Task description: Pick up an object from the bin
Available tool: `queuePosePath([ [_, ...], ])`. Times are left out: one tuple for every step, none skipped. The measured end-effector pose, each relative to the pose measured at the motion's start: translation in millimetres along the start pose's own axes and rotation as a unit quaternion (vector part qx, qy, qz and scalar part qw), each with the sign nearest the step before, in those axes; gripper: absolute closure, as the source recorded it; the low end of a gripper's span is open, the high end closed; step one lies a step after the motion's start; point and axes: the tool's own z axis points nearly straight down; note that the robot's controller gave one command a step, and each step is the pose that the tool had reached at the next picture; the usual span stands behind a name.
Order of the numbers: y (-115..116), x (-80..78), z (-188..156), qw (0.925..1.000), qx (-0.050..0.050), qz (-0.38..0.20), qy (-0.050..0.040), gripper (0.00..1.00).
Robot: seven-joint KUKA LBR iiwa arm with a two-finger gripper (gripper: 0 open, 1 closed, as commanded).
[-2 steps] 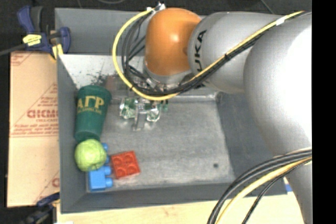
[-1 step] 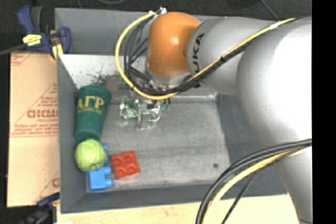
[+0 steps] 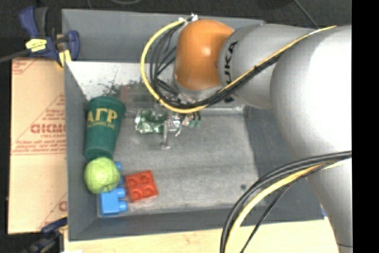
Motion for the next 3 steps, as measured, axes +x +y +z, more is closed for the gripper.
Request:
queuePosePath([
  [4.0, -6.5, -25.8, 0.9994, -0.001, 0.035, 0.0028, 0.00],
  [-13.4, -11.5, 11.1, 0.9985, -0.001, -0.055, -0.0074, 1.00],
  [-13.2, -11.5, 11.0, 0.9985, -0.002, -0.054, -0.0074, 1.00],
])
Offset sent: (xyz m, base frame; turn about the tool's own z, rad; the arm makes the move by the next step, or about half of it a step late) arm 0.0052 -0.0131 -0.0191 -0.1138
